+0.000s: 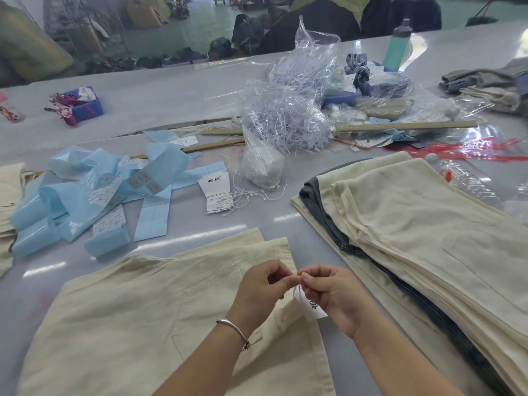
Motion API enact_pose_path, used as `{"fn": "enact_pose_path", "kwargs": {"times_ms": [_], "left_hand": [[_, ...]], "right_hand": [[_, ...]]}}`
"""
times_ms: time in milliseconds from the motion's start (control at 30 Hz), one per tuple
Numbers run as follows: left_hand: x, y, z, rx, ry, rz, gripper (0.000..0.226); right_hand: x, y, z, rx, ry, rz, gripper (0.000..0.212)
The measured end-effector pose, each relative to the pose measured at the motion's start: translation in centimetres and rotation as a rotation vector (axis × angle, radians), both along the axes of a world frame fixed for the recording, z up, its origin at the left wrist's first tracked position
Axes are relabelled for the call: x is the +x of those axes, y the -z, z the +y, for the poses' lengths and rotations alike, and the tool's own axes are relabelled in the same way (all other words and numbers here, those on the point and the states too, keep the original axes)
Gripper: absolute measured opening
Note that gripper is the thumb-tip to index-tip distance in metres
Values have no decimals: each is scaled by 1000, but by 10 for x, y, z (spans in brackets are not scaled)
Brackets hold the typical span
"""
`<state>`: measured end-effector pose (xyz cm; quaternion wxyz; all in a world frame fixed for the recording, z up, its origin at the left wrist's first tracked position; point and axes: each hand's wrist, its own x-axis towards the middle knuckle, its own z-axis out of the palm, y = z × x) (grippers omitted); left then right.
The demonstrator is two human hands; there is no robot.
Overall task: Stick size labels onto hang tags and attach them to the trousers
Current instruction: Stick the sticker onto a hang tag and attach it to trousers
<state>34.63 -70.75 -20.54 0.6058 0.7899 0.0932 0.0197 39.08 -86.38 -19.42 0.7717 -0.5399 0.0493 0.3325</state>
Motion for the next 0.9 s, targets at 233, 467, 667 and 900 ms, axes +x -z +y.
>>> {"fn": "enact_pose_path", "kwargs": {"times_ms": [233,467,667,900], "left_hand": [[-17,1,41,284,20,71,21],[-97,7,178,367,-275,193,24],[-168,21,271,450,-436,345,18],[-219,41,299,718,-670,595,83]], "right_hand": [[-3,-11,36,-952,-93,-767,18],[-24,11,166,-1036,-666,-1252,84],[4,36,250,-1334,-1014,-1204,134],[6,47,274,-1467,-975,-1218,92]]}}
